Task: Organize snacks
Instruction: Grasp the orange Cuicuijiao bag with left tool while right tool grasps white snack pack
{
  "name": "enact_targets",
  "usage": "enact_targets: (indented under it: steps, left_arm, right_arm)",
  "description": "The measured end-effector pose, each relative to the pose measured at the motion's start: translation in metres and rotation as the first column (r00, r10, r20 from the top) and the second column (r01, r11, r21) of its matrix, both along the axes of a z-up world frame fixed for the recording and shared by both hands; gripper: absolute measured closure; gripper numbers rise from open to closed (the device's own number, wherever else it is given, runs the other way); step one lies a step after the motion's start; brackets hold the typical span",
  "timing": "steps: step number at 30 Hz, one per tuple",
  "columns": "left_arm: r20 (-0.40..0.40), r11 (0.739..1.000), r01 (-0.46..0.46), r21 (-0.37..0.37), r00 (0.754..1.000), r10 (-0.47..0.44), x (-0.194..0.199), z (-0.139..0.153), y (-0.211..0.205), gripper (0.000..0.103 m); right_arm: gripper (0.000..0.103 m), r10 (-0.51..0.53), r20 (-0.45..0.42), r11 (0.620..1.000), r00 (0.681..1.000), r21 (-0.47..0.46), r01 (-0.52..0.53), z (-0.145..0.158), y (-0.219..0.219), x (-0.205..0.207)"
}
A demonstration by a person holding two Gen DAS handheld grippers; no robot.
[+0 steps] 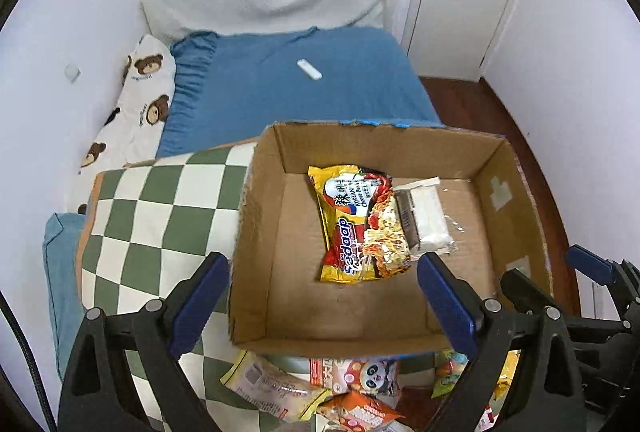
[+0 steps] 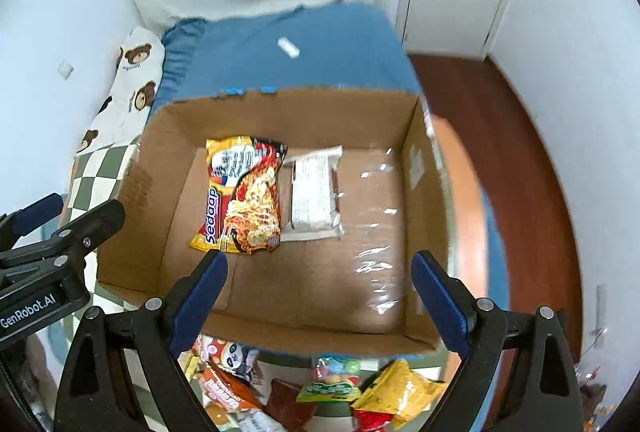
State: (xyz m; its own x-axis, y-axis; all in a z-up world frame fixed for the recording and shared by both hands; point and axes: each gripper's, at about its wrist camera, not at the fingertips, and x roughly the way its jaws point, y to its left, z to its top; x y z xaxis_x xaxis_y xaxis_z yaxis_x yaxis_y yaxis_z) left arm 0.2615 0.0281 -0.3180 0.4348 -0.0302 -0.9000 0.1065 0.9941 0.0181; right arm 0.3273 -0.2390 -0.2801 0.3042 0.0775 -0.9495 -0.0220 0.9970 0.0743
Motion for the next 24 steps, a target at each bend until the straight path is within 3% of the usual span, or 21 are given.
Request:
enact_targets:
  steps: [8,13,18,22,24]
  left_arm:
    - [0.080,1.000,0.004,-0.026,0.997,-0.002,-0.043,0.034,0.011,0.006]
    - [0.061,1.000,-0.003,-0.016,0.998,0.004,-0.076,0.026,0.023,0.006]
    - [-0.076,0.999,0.006,0.045,0.997,-0.002,-0.107,-0.033,0.033,0.006]
    - [-0.204,0.994,0.037,0.107,0.979,-0.015,-0.124,-0.088,0.041,0.006]
    - [-0.241,0.987,0.047,0.156,0.970,-0.008,-0.133,-0.114,0.045,0.006]
  right_arm:
    - [0.008,-0.003,0.091,1.000,0.996,0.026,0.001,0.053,0.006,-0.048]
    - [0.008,-0.012,0.069,0.997,0.998,0.078,0.006,0.056,0.005,-0.080]
    - [0.008,-0.102,-0.054,0.980,0.993,0.163,0.110,0.016,-0.014,-0.123]
    - [0.008,-0.187,-0.185,0.955,0.965,0.197,0.223,-0.033,-0.034,-0.166]
    - [0.008,-0.182,-0.231,0.953,0.956,0.198,0.229,-0.054,-0.034,-0.186]
